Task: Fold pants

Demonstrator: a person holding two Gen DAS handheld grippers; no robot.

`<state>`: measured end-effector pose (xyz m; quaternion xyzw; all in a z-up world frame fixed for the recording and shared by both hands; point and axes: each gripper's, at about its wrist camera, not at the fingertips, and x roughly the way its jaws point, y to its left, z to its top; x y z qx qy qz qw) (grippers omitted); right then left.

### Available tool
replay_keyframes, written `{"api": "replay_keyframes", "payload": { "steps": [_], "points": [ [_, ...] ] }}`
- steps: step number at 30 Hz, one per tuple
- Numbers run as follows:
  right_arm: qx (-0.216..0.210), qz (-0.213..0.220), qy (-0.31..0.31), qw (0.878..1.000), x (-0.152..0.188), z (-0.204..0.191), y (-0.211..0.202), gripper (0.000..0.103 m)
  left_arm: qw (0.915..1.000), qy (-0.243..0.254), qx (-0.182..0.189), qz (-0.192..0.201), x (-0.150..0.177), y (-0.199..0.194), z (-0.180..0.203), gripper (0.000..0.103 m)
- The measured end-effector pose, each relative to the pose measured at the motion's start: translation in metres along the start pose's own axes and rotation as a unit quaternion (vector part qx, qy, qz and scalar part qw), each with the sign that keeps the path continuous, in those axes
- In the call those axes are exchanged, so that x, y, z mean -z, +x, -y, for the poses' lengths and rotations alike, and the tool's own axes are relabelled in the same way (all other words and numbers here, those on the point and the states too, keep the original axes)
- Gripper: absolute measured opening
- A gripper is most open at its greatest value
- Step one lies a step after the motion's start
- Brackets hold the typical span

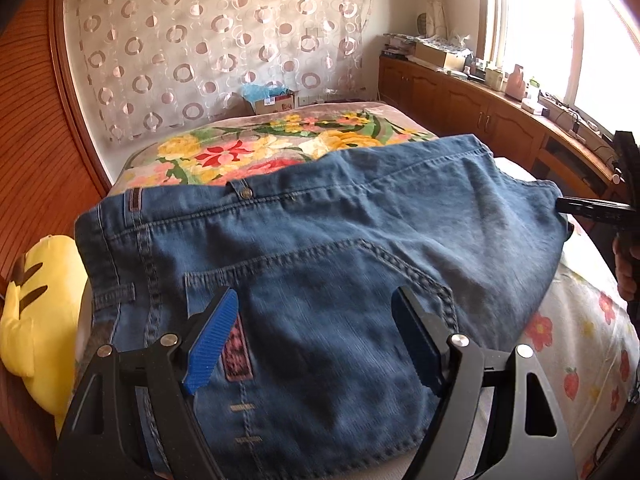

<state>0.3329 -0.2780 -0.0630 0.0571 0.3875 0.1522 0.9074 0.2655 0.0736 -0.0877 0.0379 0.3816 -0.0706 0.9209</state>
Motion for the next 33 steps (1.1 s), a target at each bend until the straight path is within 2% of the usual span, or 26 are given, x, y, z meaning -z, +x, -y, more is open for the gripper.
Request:
{"api": "replay_keyframes", "payload": {
  "steps": [3, 7, 8, 9, 10, 12, 14, 19, 25, 33],
  "points": [
    [-0.009, -0.017, 0.003, 1.000, -0.005, -0.001, 0.011, 0.054, 1.0000, -0.002, 0.003, -0.002, 0.004, -0.003, 0.002, 0.080],
    [-0.010, -0.018, 0.000, 1.000, -0.010, 0.000, 0.016, 0.054, 1.0000, -0.008, 0.005, 0.001, 0.008, -0.008, 0.001, 0.080],
    [-0.011, -0.016, -0.001, 1.000, -0.012, 0.000, 0.016, 0.049, 0.9999, -0.009, 0.005, 0.002, 0.009, -0.009, 0.000, 0.080],
    [-0.013, -0.011, -0.005, 1.000, -0.013, 0.000, 0.015, 0.032, 0.9999, -0.012, 0.005, 0.003, 0.010, -0.010, -0.002, 0.080],
    [-0.013, -0.006, -0.011, 1.000, -0.016, -0.002, 0.014, 0.023, 0.9999, -0.014, 0.005, 0.003, 0.011, -0.011, -0.004, 0.080],
    [-0.024, 0.007, -0.024, 0.999, -0.020, -0.008, 0.010, 0.013, 0.9998, -0.019, 0.002, 0.006, 0.011, -0.014, -0.009, 0.080],
    [-0.029, 0.026, -0.042, 0.998, -0.025, -0.019, 0.003, 0.008, 0.9998, -0.019, -0.002, 0.008, 0.012, -0.017, -0.014, 0.080],
    [-0.059, 0.055, -0.097, 0.992, -0.038, -0.063, -0.005, 0.006, 0.9999, 0.001, -0.011, 0.011, 0.004, -0.027, -0.027, 0.080],
    [-0.119, 0.070, -0.147, 0.979, -0.046, -0.130, -0.004, 0.005, 0.9990, 0.029, -0.030, 0.015, -0.002, -0.038, -0.043, 0.080],
    [-0.210, 0.057, -0.204, 0.954, -0.046, -0.214, 0.004, 0.005, 0.9991, 0.023, -0.034, 0.008, 0.010, -0.047, -0.061, 0.080]
  ]
}}
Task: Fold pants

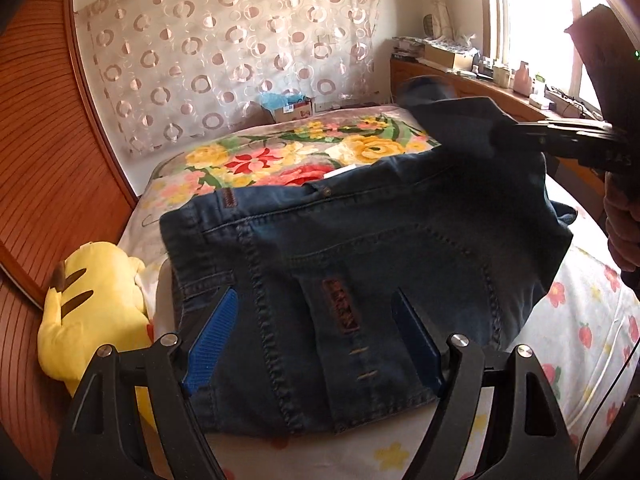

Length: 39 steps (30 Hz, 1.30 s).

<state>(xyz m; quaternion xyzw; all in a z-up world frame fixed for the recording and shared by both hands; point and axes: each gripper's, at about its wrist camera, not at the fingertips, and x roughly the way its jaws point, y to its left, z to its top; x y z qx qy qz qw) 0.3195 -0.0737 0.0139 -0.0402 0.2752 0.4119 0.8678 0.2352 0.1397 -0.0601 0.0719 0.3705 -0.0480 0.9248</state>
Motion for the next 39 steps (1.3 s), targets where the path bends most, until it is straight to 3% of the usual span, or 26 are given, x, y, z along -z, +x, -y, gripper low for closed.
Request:
{"api": "replay_keyframes", "payload": {
  "steps": [3, 10, 18, 21, 26, 30, 35, 37, 39],
  "points": [
    [-0.016, -0.019, -0.008, 1.000, -0.001, -0.004, 0.016, 0.007, 1.0000, -0.003, -0.003, -0.003, 0.003, -0.001, -0.005, 0.080],
    [0.001, -0.028, -0.002, 1.000, -0.009, 0.022, 0.023, 0.041, 0.9999, -0.014, 0.010, -0.004, 0.003, 0.007, -0.006, 0.080],
    [0.056, -0.039, -0.006, 0.998, -0.026, 0.036, 0.045, 0.045, 0.9983, -0.019, 0.056, 0.003, -0.018, 0.028, 0.023, 0.080],
    [0.069, -0.056, -0.015, 0.996, -0.032, 0.048, 0.067, 0.046, 0.9968, -0.021, 0.077, 0.000, -0.026, 0.038, 0.034, 0.073],
    [0.085, -0.086, -0.015, 0.993, -0.038, 0.064, 0.101, 0.046, 0.9931, -0.026, 0.114, -0.010, -0.035, 0.055, 0.052, 0.060],
    [0.069, -0.095, 0.001, 0.993, -0.038, 0.070, 0.108, 0.046, 0.9893, -0.016, 0.144, -0.021, -0.035, 0.065, 0.068, 0.055],
    [0.065, -0.109, 0.003, 0.992, -0.034, 0.076, 0.115, 0.045, 0.9855, -0.003, 0.164, -0.041, -0.030, 0.072, 0.084, 0.041],
    [0.063, -0.112, 0.005, 0.992, -0.035, 0.076, 0.120, 0.022, 0.9840, 0.000, 0.173, -0.045, -0.029, 0.071, 0.089, 0.037],
    [0.056, -0.110, 0.008, 0.992, -0.035, 0.082, 0.116, 0.012, 0.9834, 0.006, 0.173, -0.053, -0.026, 0.072, 0.094, 0.030]
  ]
}}
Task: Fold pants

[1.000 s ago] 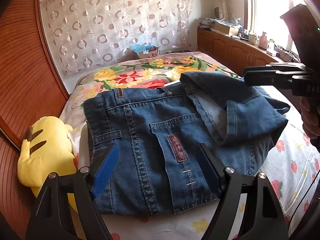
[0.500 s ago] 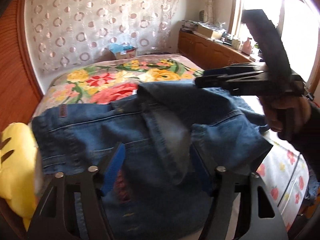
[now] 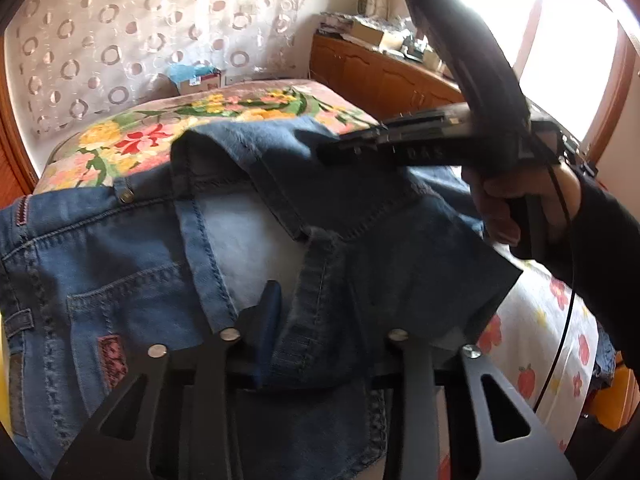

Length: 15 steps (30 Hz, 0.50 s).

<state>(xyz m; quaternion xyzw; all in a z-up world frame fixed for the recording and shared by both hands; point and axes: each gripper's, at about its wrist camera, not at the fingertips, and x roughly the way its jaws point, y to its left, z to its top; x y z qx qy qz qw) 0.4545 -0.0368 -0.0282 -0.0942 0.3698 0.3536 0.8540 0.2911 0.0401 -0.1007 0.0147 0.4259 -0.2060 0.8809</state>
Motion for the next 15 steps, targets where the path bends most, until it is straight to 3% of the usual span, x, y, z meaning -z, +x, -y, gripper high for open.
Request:
{"api": "replay_keyframes", "payload": {
  "steps": [2, 4, 9, 15],
  "points": [
    [-0.004, 0.006, 0.000, 1.000, 0.000, 0.002, -0.005, 0.007, 0.9999, 0.003, -0.004, -0.008, 0.003, 0.002, 0.002, 0.009],
    [0.000, 0.016, -0.002, 1.000, 0.002, 0.001, -0.008, 0.005, 0.9999, 0.008, -0.010, -0.008, 0.007, -0.001, 0.004, 0.004],
    [-0.010, 0.057, -0.008, 0.998, 0.003, -0.009, -0.029, 0.004, 0.9991, 0.004, -0.025, 0.035, 0.011, -0.046, 0.004, 0.003],
    [-0.047, 0.110, -0.041, 0.992, -0.015, -0.052, -0.057, 0.004, 0.9930, -0.012, -0.069, 0.095, 0.019, -0.121, -0.019, 0.003]
  ]
}}
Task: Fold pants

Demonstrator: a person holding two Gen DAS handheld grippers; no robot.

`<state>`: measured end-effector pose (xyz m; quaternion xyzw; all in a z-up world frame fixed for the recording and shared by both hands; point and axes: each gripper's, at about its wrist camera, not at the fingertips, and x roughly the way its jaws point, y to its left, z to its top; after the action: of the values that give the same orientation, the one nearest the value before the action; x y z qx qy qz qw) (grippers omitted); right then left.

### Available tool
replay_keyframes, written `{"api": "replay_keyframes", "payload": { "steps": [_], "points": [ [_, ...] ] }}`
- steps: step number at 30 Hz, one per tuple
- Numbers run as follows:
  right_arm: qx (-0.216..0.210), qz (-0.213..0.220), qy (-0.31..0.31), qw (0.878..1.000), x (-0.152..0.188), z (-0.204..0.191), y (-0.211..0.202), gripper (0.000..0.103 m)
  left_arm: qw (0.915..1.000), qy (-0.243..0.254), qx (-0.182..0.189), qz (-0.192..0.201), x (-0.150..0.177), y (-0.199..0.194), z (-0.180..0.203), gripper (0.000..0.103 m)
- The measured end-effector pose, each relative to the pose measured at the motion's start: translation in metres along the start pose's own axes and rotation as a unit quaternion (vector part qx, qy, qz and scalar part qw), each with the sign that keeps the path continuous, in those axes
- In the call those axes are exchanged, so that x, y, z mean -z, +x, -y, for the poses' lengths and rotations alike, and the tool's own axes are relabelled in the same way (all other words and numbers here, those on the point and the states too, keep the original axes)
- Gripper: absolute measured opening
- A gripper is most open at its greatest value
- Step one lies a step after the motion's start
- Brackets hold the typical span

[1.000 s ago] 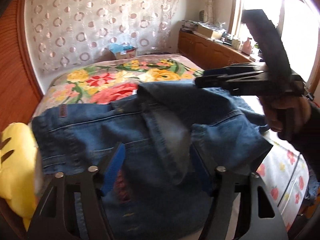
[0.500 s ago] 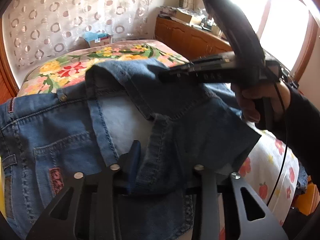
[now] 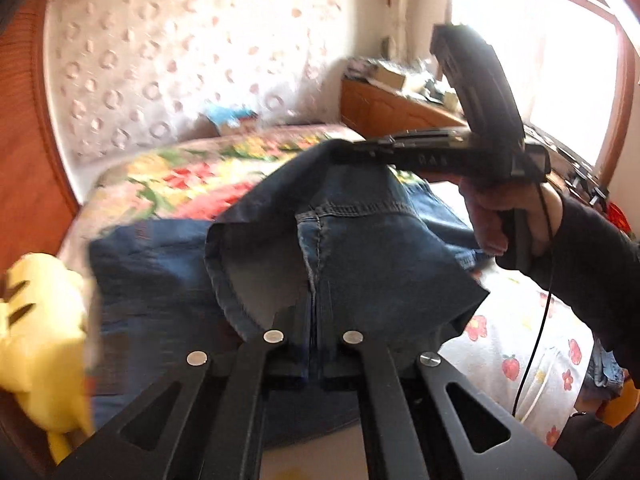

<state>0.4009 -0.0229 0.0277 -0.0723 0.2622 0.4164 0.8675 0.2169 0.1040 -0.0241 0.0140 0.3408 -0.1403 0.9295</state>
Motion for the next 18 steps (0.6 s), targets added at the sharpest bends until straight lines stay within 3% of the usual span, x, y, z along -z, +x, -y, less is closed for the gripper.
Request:
{"api": "replay_keyframes", "payload": {
  "steps": [9, 12, 18],
  "points": [
    [-0.041, 0.053, -0.034, 0.997, -0.034, -0.064, 0.007, 0.004, 0.9941, -0.017, -0.095, 0.048, 0.001, -0.074, -0.052, 0.003],
    [-0.047, 0.034, -0.033, 0.998, -0.034, -0.076, 0.026, 0.005, 0.9927, -0.028, -0.112, 0.033, 0.017, -0.072, -0.067, 0.003],
    [-0.035, -0.040, -0.036, 0.998, 0.003, -0.070, 0.053, 0.038, 0.9904, -0.056, -0.119, -0.041, 0.071, -0.026, -0.090, 0.003]
  ]
}}
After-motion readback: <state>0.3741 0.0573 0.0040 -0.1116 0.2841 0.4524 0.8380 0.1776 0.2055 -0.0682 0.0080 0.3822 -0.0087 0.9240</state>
